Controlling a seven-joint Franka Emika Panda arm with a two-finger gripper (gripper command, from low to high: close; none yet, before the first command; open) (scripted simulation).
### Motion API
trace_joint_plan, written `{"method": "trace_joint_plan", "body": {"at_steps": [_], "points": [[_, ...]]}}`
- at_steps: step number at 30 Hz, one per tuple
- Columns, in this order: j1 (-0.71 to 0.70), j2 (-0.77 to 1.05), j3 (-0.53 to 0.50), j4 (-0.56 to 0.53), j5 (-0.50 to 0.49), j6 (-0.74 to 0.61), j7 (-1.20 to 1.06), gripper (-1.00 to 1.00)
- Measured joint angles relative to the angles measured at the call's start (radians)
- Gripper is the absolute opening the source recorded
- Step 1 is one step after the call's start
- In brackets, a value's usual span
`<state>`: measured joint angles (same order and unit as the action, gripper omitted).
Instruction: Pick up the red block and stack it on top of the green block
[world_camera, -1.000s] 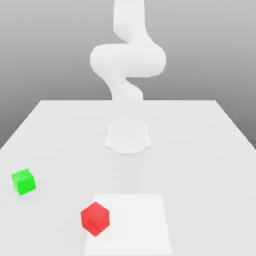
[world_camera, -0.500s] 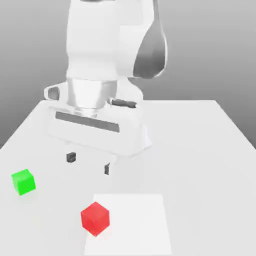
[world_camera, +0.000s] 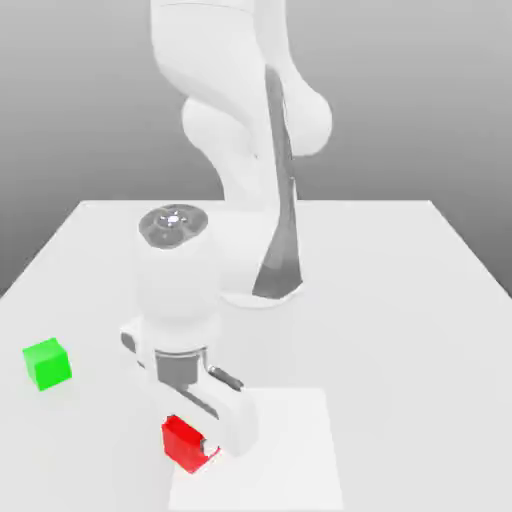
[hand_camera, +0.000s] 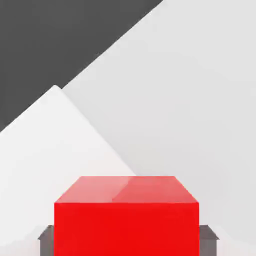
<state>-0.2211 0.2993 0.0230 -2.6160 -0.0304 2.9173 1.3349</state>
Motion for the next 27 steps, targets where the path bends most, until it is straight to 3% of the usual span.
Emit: {"method": "trace_joint_plan", "body": {"at_steps": [9, 18, 20, 24, 25, 27], "points": [[-0.042, -0.203, -0.027, -0.033, 0.019, -0.172, 0.007, -1.0], [-0.451, -0.331, -0.234, -0.069, 0.009, -0.261, 0.186, -1.0], [-0.515, -0.296, -0.226, -0.071, 0.032, -0.226, 0.185, -1.0], [-0.515, -0.162, -0.173, -0.065, 0.095, -0.099, 0.144, -1.0], [-0.518, -0.141, -0.167, -0.064, 0.105, -0.079, 0.138, 1.0], [-0.518, -0.141, -0.167, -0.064, 0.105, -0.079, 0.138, 1.0]]}}
